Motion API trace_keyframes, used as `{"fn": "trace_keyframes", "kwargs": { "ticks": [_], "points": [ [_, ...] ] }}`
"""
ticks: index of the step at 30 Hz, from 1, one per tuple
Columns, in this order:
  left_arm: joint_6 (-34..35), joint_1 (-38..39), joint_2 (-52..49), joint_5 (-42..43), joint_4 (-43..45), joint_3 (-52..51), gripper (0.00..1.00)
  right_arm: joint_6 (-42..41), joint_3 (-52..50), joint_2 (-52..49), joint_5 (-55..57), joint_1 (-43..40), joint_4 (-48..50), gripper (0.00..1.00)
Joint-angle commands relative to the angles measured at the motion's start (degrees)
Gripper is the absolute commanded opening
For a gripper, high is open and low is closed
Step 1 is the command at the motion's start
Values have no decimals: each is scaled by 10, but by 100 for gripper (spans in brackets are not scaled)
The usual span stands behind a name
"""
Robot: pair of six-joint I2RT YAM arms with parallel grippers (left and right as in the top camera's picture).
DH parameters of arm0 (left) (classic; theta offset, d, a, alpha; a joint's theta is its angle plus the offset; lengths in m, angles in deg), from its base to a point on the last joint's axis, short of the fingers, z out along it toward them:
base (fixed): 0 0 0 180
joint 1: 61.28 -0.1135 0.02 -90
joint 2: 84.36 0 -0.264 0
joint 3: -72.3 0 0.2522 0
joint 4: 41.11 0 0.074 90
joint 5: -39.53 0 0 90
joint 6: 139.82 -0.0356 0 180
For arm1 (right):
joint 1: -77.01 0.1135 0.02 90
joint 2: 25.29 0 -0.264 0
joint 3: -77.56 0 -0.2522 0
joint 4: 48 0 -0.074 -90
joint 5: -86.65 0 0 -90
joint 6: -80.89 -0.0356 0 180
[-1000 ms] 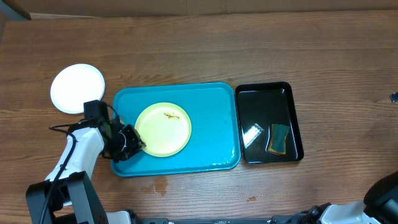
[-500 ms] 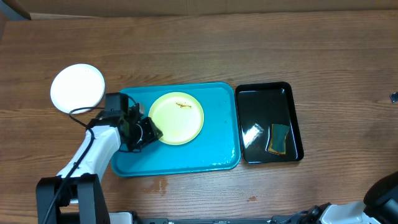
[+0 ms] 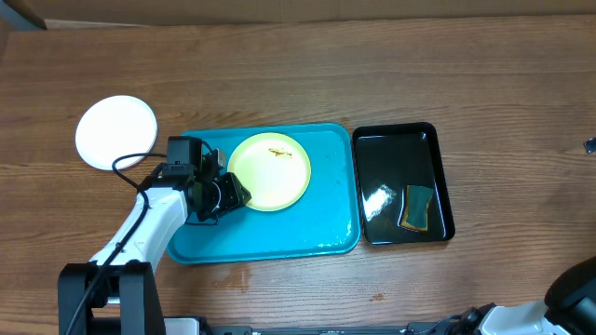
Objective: Clean dirty plates on tray and stack at the side
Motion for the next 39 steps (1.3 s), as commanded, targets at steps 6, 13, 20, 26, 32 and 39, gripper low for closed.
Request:
{"fn": "trace_keyframes", "kwargs": {
  "ticks": [6, 13, 20, 26, 32, 39],
  "points": [
    [-8, 3, -3, -48, -14, -4, 31, -2, 2, 4, 3, 0, 3, 100],
    [23, 6, -3, -86, -6, -4, 25, -2, 2, 4, 4, 0, 3, 100],
    [28, 10, -3, -92, 2, -4, 24, -2, 2, 4, 3, 0, 3, 100],
    [28, 10, -3, -91, 2, -4, 23, -2, 2, 4, 3, 0, 3, 100],
    [30, 18, -3, -91, 2, -4, 21, -2, 2, 4, 3, 0, 3, 100],
    [31, 32, -3, -103, 9, -4, 20, -2, 2, 4, 3, 0, 3, 100]
  ]
}}
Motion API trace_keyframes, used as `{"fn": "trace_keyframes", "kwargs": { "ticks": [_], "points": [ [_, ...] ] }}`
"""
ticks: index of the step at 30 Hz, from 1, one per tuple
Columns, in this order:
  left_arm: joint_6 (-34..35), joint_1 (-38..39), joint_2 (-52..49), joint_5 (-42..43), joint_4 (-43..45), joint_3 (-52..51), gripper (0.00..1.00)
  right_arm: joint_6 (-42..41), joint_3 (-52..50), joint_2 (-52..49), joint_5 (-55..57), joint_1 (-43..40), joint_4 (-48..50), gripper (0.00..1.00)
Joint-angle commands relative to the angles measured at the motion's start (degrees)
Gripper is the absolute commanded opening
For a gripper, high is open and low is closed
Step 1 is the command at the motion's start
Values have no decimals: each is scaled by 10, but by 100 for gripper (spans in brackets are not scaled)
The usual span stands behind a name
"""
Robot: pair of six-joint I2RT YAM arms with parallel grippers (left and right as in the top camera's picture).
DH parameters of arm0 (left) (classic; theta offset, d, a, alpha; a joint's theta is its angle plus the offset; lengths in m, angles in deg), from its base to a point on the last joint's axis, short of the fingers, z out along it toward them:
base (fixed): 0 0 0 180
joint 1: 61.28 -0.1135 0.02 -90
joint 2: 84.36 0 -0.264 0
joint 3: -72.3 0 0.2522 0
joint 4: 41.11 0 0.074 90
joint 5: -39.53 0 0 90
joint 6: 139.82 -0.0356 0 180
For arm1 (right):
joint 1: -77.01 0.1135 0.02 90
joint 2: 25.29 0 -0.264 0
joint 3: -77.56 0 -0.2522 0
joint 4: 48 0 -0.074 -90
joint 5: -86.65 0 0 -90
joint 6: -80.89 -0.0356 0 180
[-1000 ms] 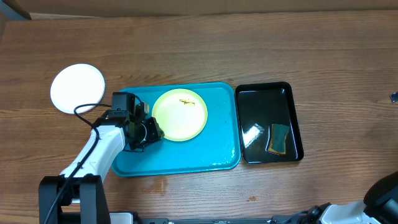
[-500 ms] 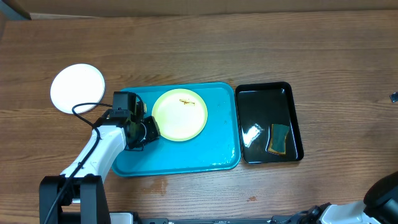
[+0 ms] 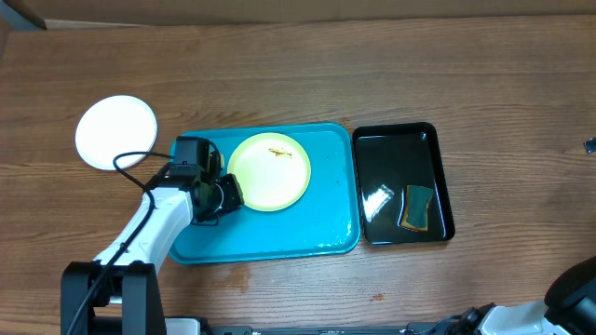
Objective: Clean dirty plates on tray and stack at the side
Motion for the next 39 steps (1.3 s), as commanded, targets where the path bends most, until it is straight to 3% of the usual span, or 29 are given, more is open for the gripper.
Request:
{"fn": "trace_keyframes", "kwargs": {
  "ticks": [1, 14, 20, 29, 39],
  "points": [
    [10, 6, -3, -13, 4, -4, 20, -2, 2, 4, 3, 0, 4, 100],
    [31, 6, -32, -15, 4, -5, 19, -2, 2, 4, 3, 0, 4, 100],
    [27, 5, -50, -15, 12, -3, 4, -2, 2, 4, 3, 0, 4, 100],
    [-125, 5, -50, -25, 10, 33, 6, -2, 2, 4, 3, 0, 4, 100],
    [-104, 6, -51, -26, 37, 65, 13, -2, 2, 4, 3, 0, 4, 100]
  ]
}}
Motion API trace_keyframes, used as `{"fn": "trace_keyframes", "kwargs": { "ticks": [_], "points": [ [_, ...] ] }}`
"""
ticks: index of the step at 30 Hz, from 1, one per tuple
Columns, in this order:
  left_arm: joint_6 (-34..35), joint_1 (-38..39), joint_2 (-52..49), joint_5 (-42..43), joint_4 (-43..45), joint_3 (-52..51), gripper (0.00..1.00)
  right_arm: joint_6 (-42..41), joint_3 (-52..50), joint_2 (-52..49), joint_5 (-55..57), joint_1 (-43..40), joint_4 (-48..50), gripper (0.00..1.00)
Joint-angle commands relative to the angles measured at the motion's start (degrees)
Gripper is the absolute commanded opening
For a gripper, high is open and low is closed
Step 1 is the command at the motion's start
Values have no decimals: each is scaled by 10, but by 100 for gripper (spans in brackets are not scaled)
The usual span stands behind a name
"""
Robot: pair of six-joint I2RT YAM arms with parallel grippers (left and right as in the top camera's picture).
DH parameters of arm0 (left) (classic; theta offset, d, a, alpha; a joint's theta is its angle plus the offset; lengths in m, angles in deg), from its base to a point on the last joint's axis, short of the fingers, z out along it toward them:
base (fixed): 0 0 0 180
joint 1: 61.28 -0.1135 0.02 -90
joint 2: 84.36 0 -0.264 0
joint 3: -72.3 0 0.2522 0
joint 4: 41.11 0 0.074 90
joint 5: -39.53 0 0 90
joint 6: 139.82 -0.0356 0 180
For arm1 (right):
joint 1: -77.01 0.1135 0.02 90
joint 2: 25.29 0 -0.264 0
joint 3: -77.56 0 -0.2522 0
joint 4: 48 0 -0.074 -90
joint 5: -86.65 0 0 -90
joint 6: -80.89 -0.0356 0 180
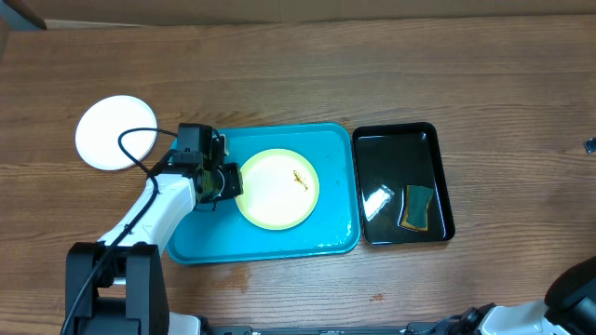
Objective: Clean dirty plates on tray and stack at the side
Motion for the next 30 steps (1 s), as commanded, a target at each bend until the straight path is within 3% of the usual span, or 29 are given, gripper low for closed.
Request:
{"fn": "trace_keyframes", "kwargs": {
  "ticks": [1, 4, 5, 7, 10, 20, 25, 30],
  "points": [
    [1, 4, -6, 8, -2, 20, 13, -2, 2, 4, 3, 0, 4, 100],
    [0, 4, -6, 7, -52, 38, 23, -2, 2, 4, 3, 0, 4, 100],
    [1, 5, -6, 9, -86, 51, 36, -2, 2, 4, 3, 0, 4, 100],
    [1, 6, -6, 17, -113, 60, 37, -2, 2, 4, 3, 0, 4, 100],
    [21, 11, -8, 12, -127, 59, 26, -2, 2, 4, 3, 0, 4, 100],
    [46, 68, -84, -17, -87, 57, 24, -2, 2, 4, 3, 0, 4, 100],
    [48, 75, -100, -29, -78, 59, 18, -2, 2, 4, 3, 0, 4, 100],
    [74, 74, -99, -29, -93, 92, 5, -2, 2, 4, 3, 0, 4, 100]
  ]
}}
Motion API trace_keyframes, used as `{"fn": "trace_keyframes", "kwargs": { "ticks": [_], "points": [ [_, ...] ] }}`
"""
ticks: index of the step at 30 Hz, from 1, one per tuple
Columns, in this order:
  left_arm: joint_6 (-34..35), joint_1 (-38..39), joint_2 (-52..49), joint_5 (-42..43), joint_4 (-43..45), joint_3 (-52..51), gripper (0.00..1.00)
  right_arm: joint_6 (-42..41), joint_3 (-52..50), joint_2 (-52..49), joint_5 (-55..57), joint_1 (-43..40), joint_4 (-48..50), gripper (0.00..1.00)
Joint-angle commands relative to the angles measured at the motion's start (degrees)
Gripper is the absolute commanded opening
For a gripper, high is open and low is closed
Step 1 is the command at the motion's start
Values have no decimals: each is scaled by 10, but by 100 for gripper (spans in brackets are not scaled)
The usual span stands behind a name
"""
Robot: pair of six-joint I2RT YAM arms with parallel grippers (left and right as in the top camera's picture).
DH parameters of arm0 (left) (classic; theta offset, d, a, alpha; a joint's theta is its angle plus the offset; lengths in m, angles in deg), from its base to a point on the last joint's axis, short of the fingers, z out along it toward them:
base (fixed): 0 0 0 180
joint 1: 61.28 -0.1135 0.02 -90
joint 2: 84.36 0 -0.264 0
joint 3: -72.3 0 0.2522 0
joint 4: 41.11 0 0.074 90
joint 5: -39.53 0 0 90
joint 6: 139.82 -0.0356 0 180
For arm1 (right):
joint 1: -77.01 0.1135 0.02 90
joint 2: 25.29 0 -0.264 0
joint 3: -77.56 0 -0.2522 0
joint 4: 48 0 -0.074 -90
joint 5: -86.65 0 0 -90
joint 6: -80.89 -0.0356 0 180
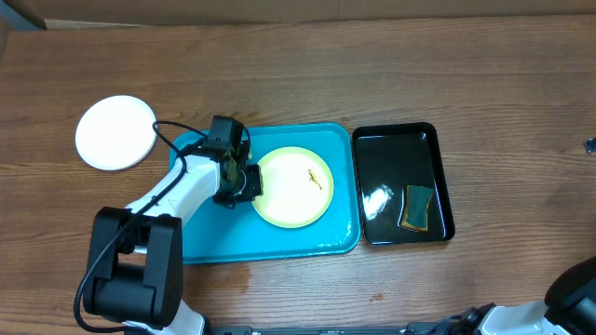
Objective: Clean dirty plates on tray and stack at the side
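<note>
A pale yellow-green plate (296, 194) lies on the blue tray (279, 238), right of the tray's middle, with a small brown food smear (315, 178) on its upper right part. My left gripper (251, 183) is at the plate's left rim and shut on it. A clean white plate (115, 132) rests on the table to the left of the tray. The right gripper is out of view.
A black tray (391, 149) stands just right of the blue tray, holding a green and yellow sponge (418, 207) in its lower right part. A dark piece of the right arm's base (573, 293) shows at the bottom right corner.
My left gripper has moved right and slightly up the tray. The yellow-green plate has shifted right with it, and the smear now sits further right.
At first my left gripper was at the lower left rim of the plate, which lay in the tray's upper middle. It stayed there a moment later. Then the plate lay lower and turned, smear to the right. Now gripper and plate are further right.
</note>
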Motion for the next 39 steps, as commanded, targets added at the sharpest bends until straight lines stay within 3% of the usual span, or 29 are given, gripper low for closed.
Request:
{"fn": "trace_keyframes", "kwargs": {
  "ticks": [1, 13, 17, 20, 26, 28, 31, 33, 34, 37, 39],
  "points": [
    [42, 0, -16, -19, -13, 28, 4, -2, 2, 4, 4, 0, 4, 100],
    [150, 0, -16, -14, -13, 45, 9, -2, 2, 4, 4, 0, 4, 100],
    [149, 0, -16, -11, -13, 45, 9, -2, 2, 4, 4, 0, 4, 100],
    [149, 0, -16, -8, -16, 45, 23, -2, 2, 4, 4, 0, 4, 100],
    [141, 10, -19, -5, -36, 45, 25, -7, 2, 4, -5, 0, 5, 100],
    [141, 16, -21, -5, -37, 45, 27, -47, 2, 4, -101, 1, 3, 100],
    [140, 24, -21, -9, -37, 45, 27, -41, 2, 4, -239, 2, -51, 100],
    [141, 29, -22, -10, -34, 45, 27, 1, 2, 4, -309, 4, -79, 100],
    [141, 31, -22, -10, -33, 45, 27, 32, 2, 4, -338, 13, -95, 95],
    [141, 38, -22, -11, -31, 44, 26, 85, 2, 4, -313, 61, -131, 85],
    [141, 43, -22, -15, -24, 44, 26, 89, 2, 4, -253, 106, -156, 84]
  ]
}}
